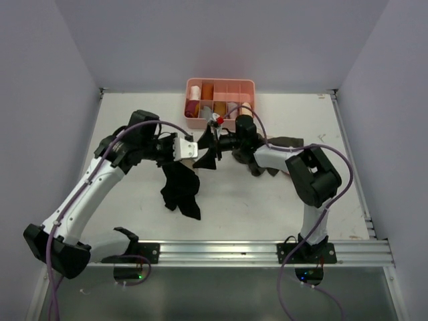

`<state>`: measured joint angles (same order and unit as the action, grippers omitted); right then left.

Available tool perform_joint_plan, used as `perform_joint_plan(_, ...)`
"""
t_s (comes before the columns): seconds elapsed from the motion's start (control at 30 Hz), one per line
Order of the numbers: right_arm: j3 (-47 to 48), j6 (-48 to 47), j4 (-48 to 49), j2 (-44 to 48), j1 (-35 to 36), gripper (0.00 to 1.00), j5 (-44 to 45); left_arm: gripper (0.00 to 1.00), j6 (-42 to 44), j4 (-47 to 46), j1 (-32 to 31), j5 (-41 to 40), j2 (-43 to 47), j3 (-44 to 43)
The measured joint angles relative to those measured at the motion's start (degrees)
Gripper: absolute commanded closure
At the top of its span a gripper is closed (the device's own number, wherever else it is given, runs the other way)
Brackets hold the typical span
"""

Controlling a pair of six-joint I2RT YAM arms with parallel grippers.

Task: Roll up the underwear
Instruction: Flatten the underwear

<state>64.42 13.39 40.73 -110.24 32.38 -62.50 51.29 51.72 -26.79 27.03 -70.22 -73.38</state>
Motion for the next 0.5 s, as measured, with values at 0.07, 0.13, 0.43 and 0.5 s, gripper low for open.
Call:
perform_joint_plan(0.07,-0.02,-4.68,-1.79,0.07,1.36,0.01,-0.68,1.0,2.47,0.61,-0.13,-0.26,2.82,0.0)
perform_joint_plan(0.13,0.52,-10.56,-6.14,0.17,2.64,0.01,-1.62,1.0,5.16,1.18,-0.37,-0.31,5.46,0.0)
perform_joint_plan(0.43,19.04,-46.58,-44.52,-3.96,7.48,0.2,-1.22,1.0,10.86,2.45,-1.11,-2.03,9.53,0.72)
perform_joint_plan(0.5,20.61,-54.16,-53.0,-3.98,8.24,0.21,-1.31,1.0,10.86,2.23,-1.11,-2.95,9.86,1.07)
